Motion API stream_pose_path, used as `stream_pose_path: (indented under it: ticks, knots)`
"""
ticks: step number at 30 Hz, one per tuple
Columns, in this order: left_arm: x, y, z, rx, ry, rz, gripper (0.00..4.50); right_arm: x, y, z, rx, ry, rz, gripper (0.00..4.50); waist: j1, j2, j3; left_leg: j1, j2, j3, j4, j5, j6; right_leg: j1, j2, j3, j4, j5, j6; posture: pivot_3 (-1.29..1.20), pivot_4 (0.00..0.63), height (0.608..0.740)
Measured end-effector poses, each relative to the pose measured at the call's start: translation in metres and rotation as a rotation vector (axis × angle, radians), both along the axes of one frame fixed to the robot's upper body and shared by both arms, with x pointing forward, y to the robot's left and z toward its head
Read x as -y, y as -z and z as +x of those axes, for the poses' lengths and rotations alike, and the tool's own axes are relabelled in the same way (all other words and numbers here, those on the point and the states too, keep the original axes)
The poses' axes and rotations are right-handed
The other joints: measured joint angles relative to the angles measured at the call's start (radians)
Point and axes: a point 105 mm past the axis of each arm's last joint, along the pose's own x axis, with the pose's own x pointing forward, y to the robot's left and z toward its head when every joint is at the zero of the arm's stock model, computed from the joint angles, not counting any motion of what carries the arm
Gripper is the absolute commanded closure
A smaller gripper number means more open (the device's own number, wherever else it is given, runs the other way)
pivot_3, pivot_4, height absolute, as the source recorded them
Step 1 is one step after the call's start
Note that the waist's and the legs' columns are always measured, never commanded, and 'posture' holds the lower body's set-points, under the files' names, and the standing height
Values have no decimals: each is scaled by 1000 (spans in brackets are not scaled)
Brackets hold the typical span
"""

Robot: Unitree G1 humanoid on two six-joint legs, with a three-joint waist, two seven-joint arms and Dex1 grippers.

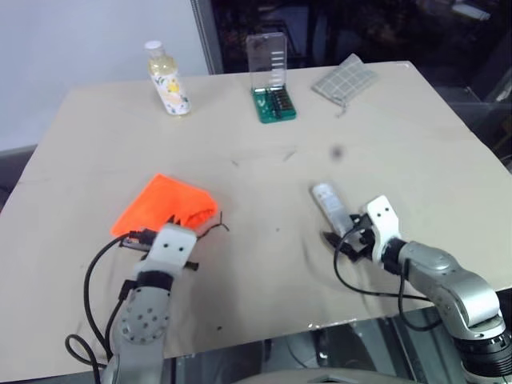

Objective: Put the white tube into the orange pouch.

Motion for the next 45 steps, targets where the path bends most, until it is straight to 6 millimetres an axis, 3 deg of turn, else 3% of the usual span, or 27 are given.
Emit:
stream_pose_path:
  ticks: [7,15,19,27,34,40,45]
  knots:
    - [6,-4,5,11,48,-60,4500,6,1,3,71,-42,-98,3046,0,-2,-2,0,0,-1,0,0,0,0,0,-1,0,0,0,0,150,740]
    - [17,-1,6,-12,113,-247,4500,3,0,11,127,-76,-138,3046,-3,-4,-4,1,0,-1,2,0,-1,1,1,-1,1,0,0,0,150,740]
    - [20,-3,4,-19,151,-318,4500,-14,-6,9,153,-195,-115,3046,-4,-2,-3,0,1,-2,2,1,-1,0,2,-1,2,0,0,0,150,740]
    - [18,2,-3,-44,158,-380,4500,-98,-44,-14,201,-672,3,3046,-1,-1,-1,-1,1,-4,1,1,-1,0,1,-4,0,0,-1,0,150,740]
    - [26,-14,-3,14,183,-387,4500,-121,-18,-25,99,-805,-54,3046,0,-1,-1,-3,-1,-5,0,3,-5,-1,-1,-5,-1,0,-1,0,150,740]
    - [35,-17,-8,10,202,-394,4500,-126,-15,-22,84,-796,-67,3046,-2,-1,-1,-3,-1,-5,-1,3,-5,-1,-1,-5,-1,0,-1,0,150,740]
    - [63,-11,-16,-60,313,-389,4500,-133,-20,-15,93,-781,-69,3046,-4,0,-1,-3,-1,-5,-1,3,-5,-1,-1,-6,-1,0,-1,0,150,740]
